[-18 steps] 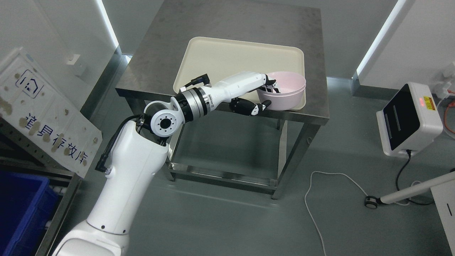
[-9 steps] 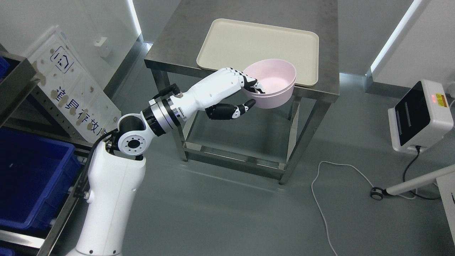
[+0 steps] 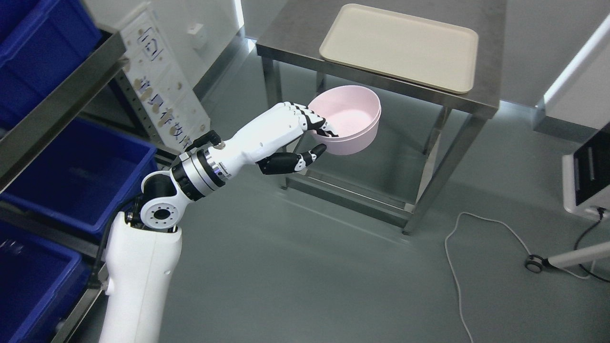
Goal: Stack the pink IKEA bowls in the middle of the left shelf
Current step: 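Lift the stacked bowls off the tray while turning toward the blue bins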
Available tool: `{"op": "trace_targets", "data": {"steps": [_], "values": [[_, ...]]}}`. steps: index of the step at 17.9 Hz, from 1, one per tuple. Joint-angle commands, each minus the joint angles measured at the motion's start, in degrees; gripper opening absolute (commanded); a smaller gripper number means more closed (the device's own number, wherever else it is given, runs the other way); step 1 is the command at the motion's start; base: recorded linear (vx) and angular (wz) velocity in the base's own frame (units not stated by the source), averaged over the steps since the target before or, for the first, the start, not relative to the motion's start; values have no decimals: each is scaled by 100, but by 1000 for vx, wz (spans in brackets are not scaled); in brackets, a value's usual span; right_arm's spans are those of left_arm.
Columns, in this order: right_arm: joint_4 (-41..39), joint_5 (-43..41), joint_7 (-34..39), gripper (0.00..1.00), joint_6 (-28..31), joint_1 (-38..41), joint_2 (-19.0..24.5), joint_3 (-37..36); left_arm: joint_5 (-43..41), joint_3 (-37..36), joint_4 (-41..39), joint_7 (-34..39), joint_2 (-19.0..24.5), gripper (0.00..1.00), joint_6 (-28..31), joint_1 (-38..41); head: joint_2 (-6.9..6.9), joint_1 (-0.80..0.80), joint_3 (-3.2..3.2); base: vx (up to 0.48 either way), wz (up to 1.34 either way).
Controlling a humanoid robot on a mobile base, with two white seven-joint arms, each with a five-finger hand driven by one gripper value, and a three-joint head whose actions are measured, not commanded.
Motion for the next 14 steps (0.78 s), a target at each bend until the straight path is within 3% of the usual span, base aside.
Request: {"op": "trace_targets", "data": {"steps": [1, 7, 14], "values": [[-193, -4, -2, 100, 3, 166, -100, -62, 116, 328, -193, -2, 100, 2, -173, 208, 0, 0, 0, -246, 607], [-193, -4, -2, 100, 3, 166, -100, -62, 186, 390, -184, -2, 100, 2, -165, 200, 0, 0, 0, -222, 884], [-193, -4, -2, 100, 4, 166, -100, -62, 230, 408, -193, 6, 100, 2, -165, 208, -2, 0, 0, -211, 1263]]}}
